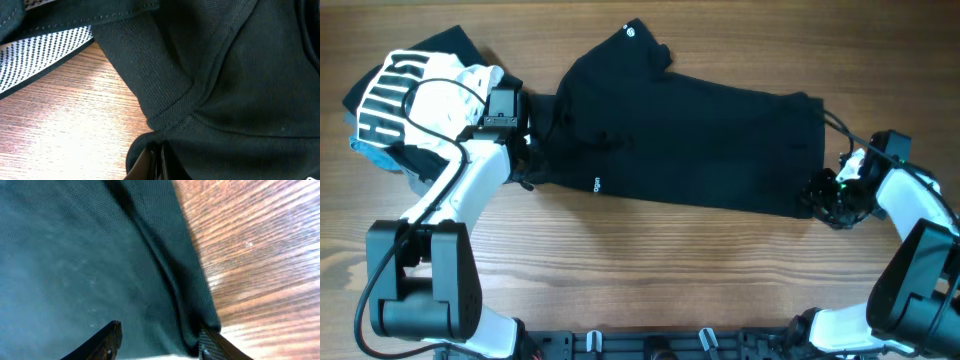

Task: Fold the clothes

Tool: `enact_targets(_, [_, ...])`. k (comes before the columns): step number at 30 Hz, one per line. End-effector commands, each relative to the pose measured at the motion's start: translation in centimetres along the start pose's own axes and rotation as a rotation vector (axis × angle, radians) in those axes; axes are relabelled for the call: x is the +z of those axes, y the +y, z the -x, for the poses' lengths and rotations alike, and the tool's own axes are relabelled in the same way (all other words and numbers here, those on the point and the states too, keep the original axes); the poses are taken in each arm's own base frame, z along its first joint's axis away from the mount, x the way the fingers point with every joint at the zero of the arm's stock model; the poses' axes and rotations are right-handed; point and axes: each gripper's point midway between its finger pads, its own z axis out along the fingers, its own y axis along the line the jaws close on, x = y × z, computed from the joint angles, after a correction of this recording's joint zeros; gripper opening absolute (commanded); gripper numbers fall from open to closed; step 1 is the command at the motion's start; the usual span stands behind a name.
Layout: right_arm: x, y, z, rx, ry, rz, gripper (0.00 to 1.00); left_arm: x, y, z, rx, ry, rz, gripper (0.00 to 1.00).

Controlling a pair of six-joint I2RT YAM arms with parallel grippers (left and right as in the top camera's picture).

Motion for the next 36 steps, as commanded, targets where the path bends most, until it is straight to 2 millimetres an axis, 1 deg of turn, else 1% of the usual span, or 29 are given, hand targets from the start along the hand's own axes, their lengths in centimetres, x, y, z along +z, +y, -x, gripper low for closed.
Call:
enact_targets(1, [1.5, -0.2, -1.5, 0.019, 0.034, 0.025, 0.41, -0.5, 0.0, 0.5, -0.003, -0.022, -0.013, 0.04])
enact_targets(3, [1.4, -0.4, -1.5, 0.017, 0.031, 0.013, 0.3, -0.5, 0.0, 0.5, -0.003, -0.021, -0.012, 0.04])
enact_targets(5, [1.0, -1.2, -1.4, 0.034, 0.029, -0.034, 0.06, -0.5, 0.0, 0.4, -0.003, -0.021, -0.012, 0.04])
enact_targets(8, [-0.1, -3.3, -1.1, 0.133, 0.022, -0.162, 0.04, -0.5, 0.0, 0.5, -0.003, -0.021, -0.012, 0.04])
enact_targets(12, [-1.6, -5.2, -0.8, 0.171, 0.016, -0.283, 0.04, -0.6, 0.4, 0.7, -0.007, -0.029, 0.003, 0.04])
enact_targets(16, [-1.8, -5.5, -0.8, 0.169, 0.015, -0.301, 0.04, -1.3, 0.9, 1.5, -0.025, -0.047, 0.006, 0.04])
enact_targets(20, [-1.9, -5.7, -0.8, 0.169, 0.012, -0.315, 0.04, -1.9, 0.8, 2.4, -0.03, -0.082, -0.002, 0.04])
enact_targets(21, [-1.9, -5.7, -0.8, 0.168, 0.011, -0.314, 0.07, -2.0, 0.8, 2.6, -0.031, -0.089, -0.004, 0.04])
enact_targets(22, [-1.9, -5.7, -0.7, 0.167, 0.01, -0.313, 0.1, -1.9, 0.7, 2.7, -0.031, -0.093, -0.005, 0.09])
enact_targets(23, [-1.9, -5.7, -0.7, 0.168, 0.009, -0.313, 0.12, -1.9, 0.7, 2.7, -0.031, -0.093, -0.005, 0.2])
enact_targets(24, [-1.9, -5.7, -0.7, 0.168, 0.009, -0.312, 0.13, -1.9, 0.8, 2.6, -0.031, -0.09, -0.005, 0.33])
enact_targets(25, [-1.9, -5.6, -0.7, 0.168, 0.01, -0.309, 0.16, -1.9, 0.8, 2.5, -0.03, -0.083, -0.003, 0.38])
enact_targets(27, [-1.9, -5.6, -0.7, 0.167, 0.01, -0.31, 0.18, -1.9, 0.8, 2.2, -0.029, -0.074, -0.001, 0.42])
enact_targets(28, [-1.9, -5.6, -0.7, 0.168, 0.01, -0.309, 0.24, -1.9, 0.9, 2.1, -0.029, -0.068, 0.001, 0.48])
enact_targets(30, [-2.0, -5.4, -0.6, 0.167, 0.012, -0.299, 0.36, -1.9, 1.0, 1.8, -0.028, -0.057, 0.004, 0.49])
enact_targets(32, [-2.5, -5.1, -0.4, 0.167, 0.013, -0.295, 0.43, -2.2, 1.0, 1.3, -0.025, -0.039, 0.003, 0.46])
enact_targets(33, [-2.8, -4.9, -0.2, 0.167, 0.011, -0.294, 0.44, -2.4, 0.8, 0.9, -0.023, -0.024, -0.005, 0.43])
enact_targets(36, [-4.0, -3.8, 0.5, 0.161, -0.008, -0.262, 0.49, -3.6, 0.0, 0.0, -0.021, 0.012, -0.06, 0.45])
